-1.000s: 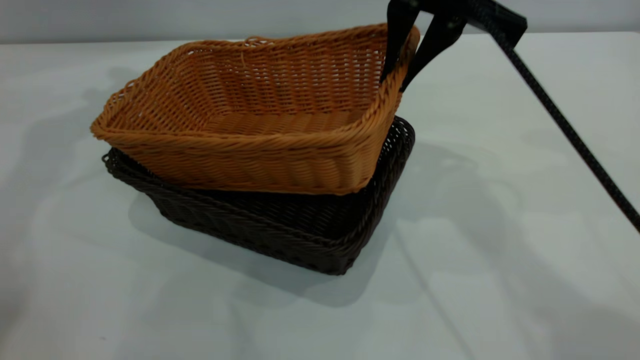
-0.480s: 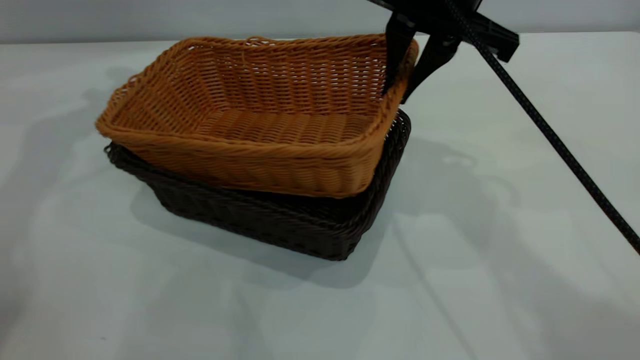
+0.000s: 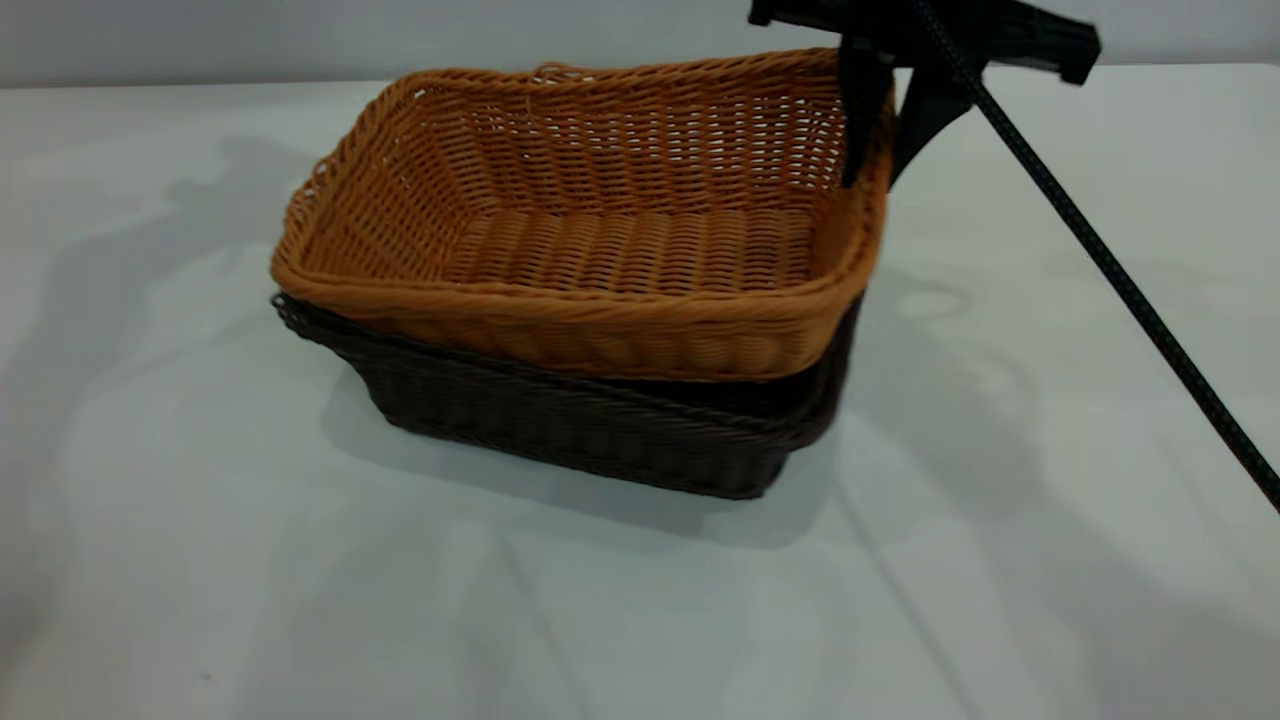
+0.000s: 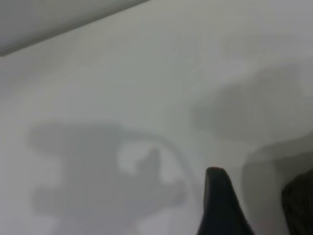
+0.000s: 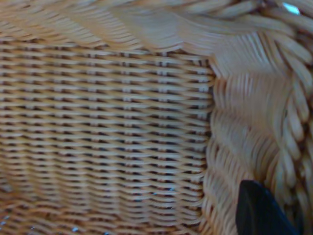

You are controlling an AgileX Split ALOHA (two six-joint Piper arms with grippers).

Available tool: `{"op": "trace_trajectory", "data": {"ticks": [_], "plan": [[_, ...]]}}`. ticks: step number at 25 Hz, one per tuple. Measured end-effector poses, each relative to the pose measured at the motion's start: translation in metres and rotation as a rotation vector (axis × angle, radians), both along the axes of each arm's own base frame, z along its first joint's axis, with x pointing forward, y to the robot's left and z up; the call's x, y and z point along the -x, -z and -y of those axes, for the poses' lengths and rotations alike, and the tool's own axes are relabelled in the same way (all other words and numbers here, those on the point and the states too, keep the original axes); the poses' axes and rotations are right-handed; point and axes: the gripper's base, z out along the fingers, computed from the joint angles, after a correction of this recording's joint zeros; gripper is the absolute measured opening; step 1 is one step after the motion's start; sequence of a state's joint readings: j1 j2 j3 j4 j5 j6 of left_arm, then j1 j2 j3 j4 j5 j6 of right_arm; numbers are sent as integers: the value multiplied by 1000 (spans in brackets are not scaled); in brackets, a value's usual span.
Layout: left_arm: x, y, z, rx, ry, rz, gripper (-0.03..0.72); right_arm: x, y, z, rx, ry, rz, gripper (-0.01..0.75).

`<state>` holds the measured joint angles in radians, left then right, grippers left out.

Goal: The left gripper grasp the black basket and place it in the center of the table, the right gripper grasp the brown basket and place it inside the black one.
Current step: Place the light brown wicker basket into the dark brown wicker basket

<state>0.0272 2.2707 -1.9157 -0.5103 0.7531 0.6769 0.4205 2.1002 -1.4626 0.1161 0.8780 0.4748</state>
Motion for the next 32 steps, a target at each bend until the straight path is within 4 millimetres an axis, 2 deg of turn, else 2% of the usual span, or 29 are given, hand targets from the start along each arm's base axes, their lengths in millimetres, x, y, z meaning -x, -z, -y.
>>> {"op": "trace_trajectory", "data": {"ticks": [7,14,17,20,27,29,32], "plan": [[0,0,0,0,1,-1,393,-2,1,16,198,-213,34,82],[0,0,0,4,0,-2,393,1,1,14,178,-225,7,91],[0,0,0,3,0,-2,393,2,1,13,152,-254,-7,129],[0,0,0,4,1,-4,393,3,1,10,117,-258,-19,225],[1,0,1,6,7,-15,393,4,1,9,108,-260,-19,552],[1,0,1,7,7,-15,393,3,-2,10,127,-271,-29,604],[0,-2,2,23,4,-8,393,-2,-14,10,154,-292,-32,617]]}}
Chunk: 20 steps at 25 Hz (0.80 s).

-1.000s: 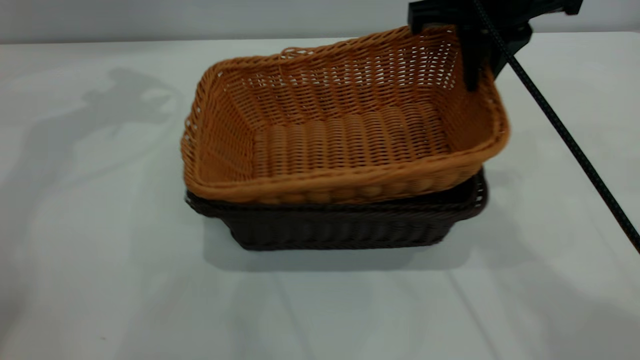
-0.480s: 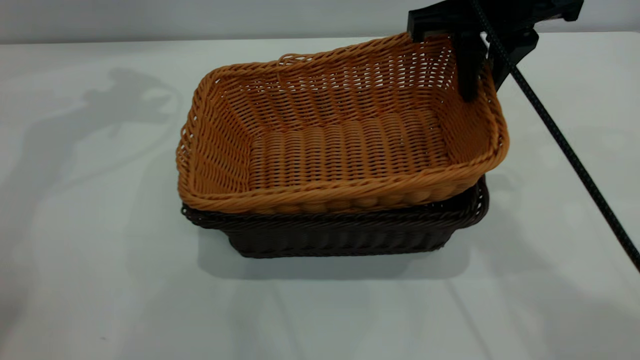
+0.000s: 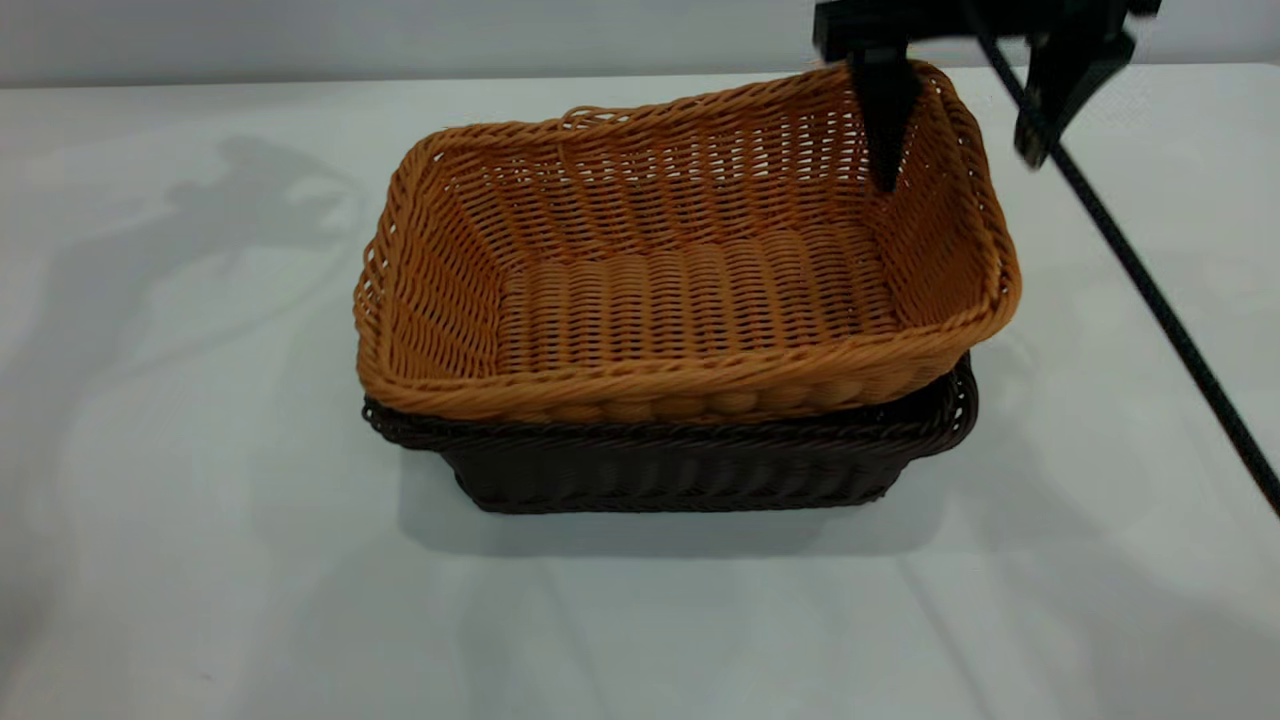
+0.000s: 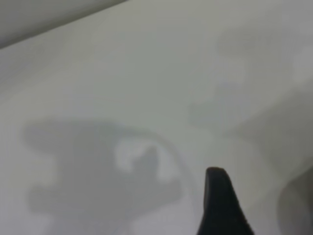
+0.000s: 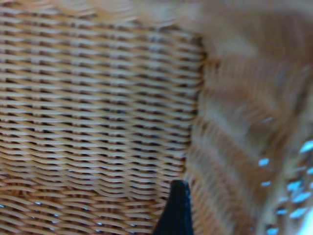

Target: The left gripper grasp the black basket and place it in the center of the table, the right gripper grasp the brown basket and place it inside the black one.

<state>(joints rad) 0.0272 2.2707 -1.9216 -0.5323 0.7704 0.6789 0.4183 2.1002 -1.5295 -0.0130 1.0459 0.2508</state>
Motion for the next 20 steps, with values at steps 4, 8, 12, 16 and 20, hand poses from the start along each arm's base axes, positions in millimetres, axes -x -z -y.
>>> {"op": "trace_trajectory", "data": {"ticks": [4,8,12,16,20], "plan": [[-4,-13,3,49,-4,30,393,-13,-33,-5,-1,-51,29,585],[-4,-34,6,70,30,39,393,-28,-74,-11,-33,-107,126,571],[3,-68,7,81,31,54,393,-37,-120,-16,-76,-165,267,570],[23,-114,4,51,1,73,393,-23,-175,-10,-112,-206,393,570],[58,-167,-1,-2,-66,78,393,14,-242,5,-169,-220,531,570]]}}
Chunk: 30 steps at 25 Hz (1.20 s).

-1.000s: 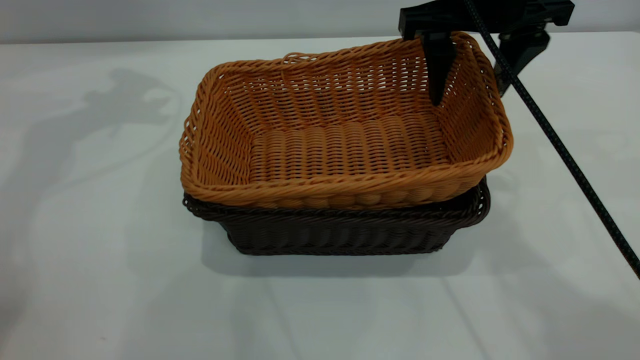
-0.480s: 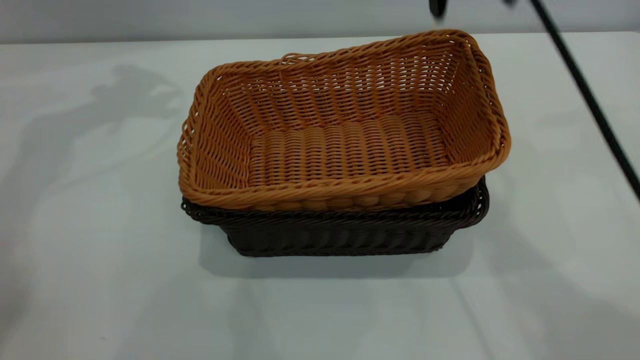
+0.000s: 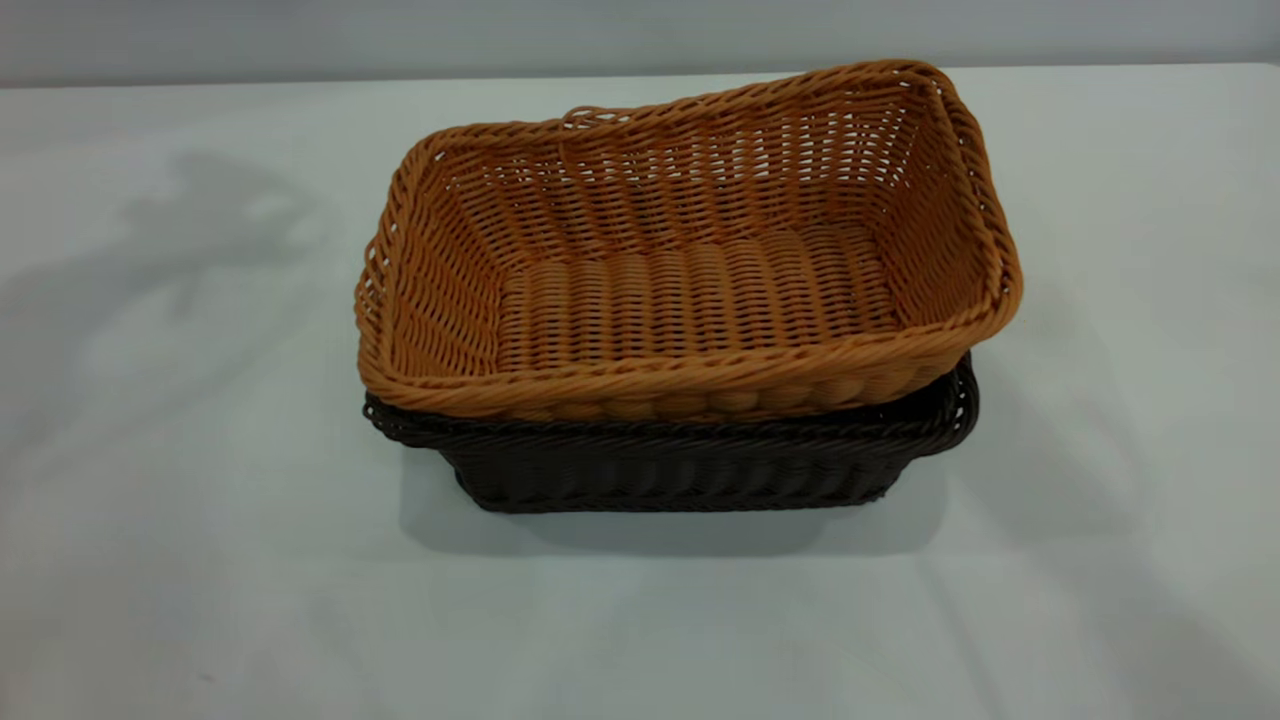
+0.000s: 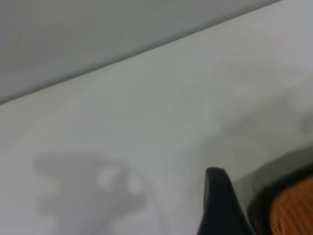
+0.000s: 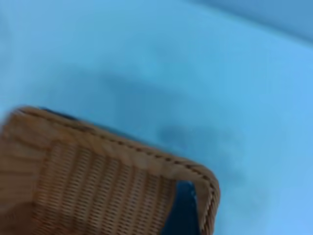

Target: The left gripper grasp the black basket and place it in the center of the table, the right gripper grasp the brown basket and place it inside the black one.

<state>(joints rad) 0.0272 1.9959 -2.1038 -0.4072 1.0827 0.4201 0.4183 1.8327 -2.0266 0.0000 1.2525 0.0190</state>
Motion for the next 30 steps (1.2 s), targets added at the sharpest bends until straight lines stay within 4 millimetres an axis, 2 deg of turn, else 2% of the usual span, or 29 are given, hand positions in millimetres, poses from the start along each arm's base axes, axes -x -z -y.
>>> {"op": "trace_trajectory", "data": {"ticks": [3,6,9,12,16,19,21,23,30], "plan": [[34,-40,-3,-17,-61,-3,393,38,-50,15,-73,-11,108,570],[65,-80,-5,-5,-122,82,393,84,-96,33,-148,-24,222,570],[99,-116,-6,6,-180,166,393,130,-127,51,-206,-38,311,570],[128,-140,-10,7,-248,230,393,168,-134,67,-228,-46,339,570],[168,-168,-11,30,-291,311,393,206,-117,83,-221,-47,310,570],[207,-173,-9,51,-303,323,393,232,-98,93,-220,-52,277,570],[231,-161,-9,48,-307,292,393,246,-82,98,-224,-59,244,570],[258,-147,-9,31,-315,264,393,261,-67,103,-228,-64,223,570],[331,-68,-14,-84,-314,147,393,307,-15,121,-241,-72,187,570]]}}
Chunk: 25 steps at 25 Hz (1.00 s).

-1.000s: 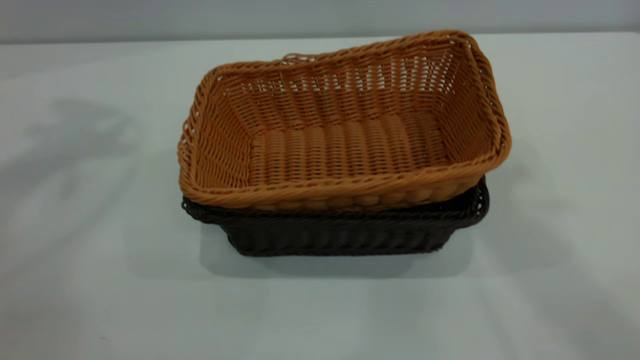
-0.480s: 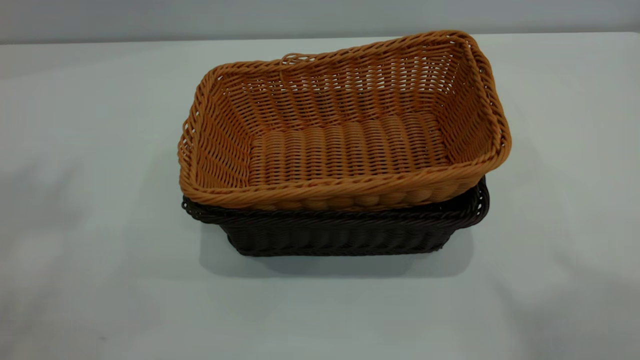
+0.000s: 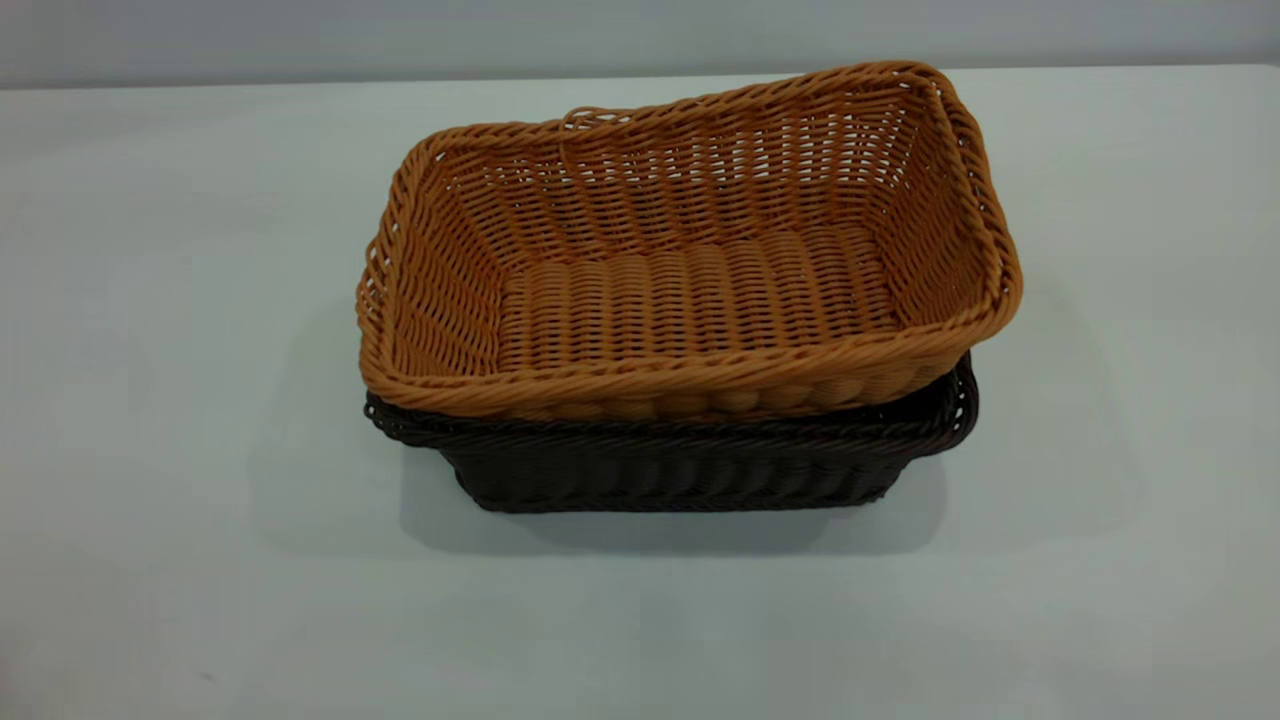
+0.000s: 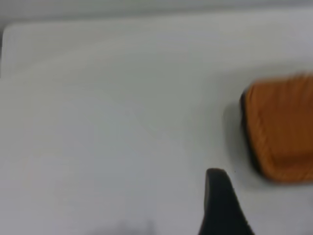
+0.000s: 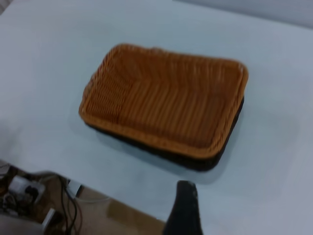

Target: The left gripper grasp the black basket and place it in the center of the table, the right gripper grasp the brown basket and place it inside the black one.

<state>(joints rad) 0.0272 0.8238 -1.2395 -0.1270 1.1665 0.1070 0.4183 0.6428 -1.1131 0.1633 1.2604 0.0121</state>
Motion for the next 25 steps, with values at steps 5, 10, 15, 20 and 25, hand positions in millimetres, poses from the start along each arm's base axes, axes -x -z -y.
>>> {"op": "trace_trajectory", "data": {"ticks": [5,10,15,20,25], "plan": [[46,48,1,-12,6,-19,393,22,33,10,-21,15,-2,570],[86,95,2,-15,4,5,393,42,71,19,-34,31,7,570],[104,145,2,-17,7,-14,393,62,102,35,-21,82,82,570],[107,165,3,-17,17,-31,393,77,124,46,-51,124,197,570],[106,169,6,-4,60,-30,393,66,150,40,7,82,170,570]]}}
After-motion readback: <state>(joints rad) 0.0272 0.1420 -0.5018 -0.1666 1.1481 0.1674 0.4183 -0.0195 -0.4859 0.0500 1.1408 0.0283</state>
